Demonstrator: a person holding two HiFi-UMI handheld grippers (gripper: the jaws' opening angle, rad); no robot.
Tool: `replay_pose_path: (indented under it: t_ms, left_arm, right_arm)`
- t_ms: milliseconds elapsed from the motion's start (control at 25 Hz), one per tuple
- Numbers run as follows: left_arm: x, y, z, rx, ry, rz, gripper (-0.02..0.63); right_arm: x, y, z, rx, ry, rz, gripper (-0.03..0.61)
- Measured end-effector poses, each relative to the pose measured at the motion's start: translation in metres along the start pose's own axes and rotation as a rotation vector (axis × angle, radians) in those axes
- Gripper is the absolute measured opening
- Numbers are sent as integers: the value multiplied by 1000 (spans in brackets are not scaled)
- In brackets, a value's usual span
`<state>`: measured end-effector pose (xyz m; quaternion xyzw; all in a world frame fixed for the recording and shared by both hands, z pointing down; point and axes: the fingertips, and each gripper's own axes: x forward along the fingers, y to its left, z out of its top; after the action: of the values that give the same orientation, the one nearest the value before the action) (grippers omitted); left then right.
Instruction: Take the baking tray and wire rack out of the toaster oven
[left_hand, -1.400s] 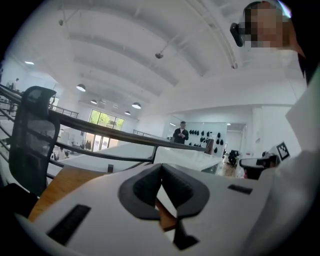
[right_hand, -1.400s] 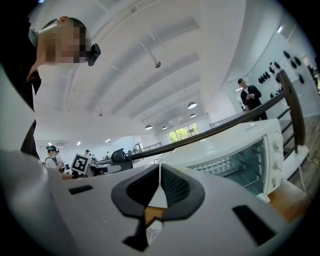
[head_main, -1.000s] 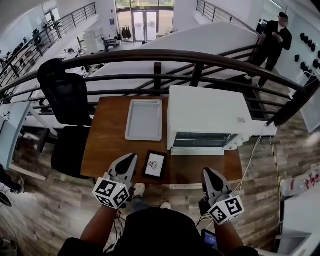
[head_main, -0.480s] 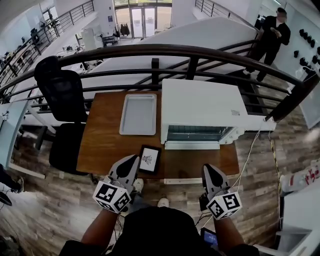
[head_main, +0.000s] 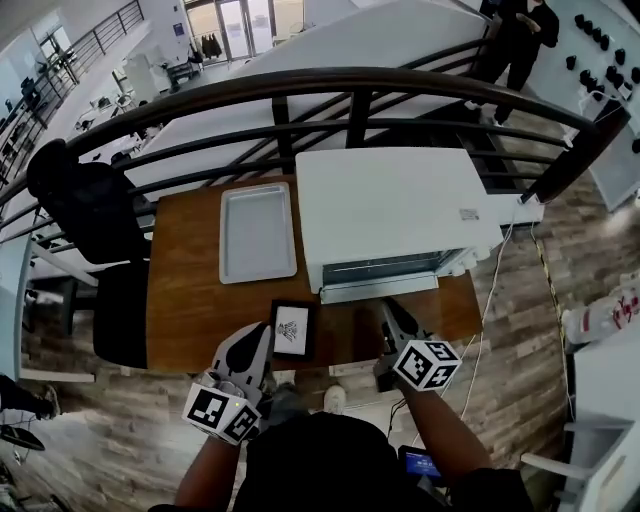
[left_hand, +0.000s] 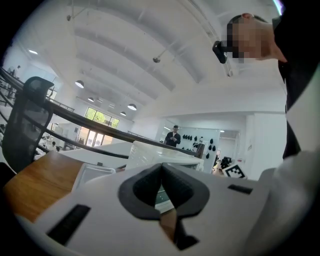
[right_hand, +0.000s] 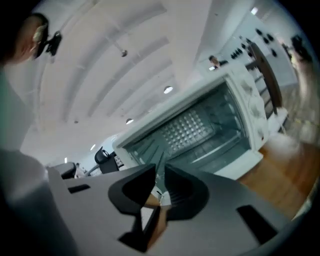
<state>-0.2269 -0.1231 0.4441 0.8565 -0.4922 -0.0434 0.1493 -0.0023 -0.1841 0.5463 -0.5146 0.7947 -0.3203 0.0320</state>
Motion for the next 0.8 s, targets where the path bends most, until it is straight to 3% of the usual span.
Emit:
replay_pose_path:
  t_ms: [40, 120, 240, 360, 800]
  left_arm:
    - [5, 4, -1, 11, 12, -6, 12]
    - [12, 10, -3, 29, 41, -17, 12]
    - [22, 18, -7, 38, 77, -31, 12]
    - [29, 28, -11, 36, 100, -31, 12]
    - [45, 66, -21, 19, 182, -23, 12]
  right_arm:
    - [12, -12, -6, 94, 9, -17, 72]
    - [31, -36, -15, 270, 0, -61, 84]
    - [50, -59, -13, 429, -56, -83, 120]
    - [67, -77, -10, 519, -106, -85, 209]
    - [118, -115, 0, 720, -230, -86, 193]
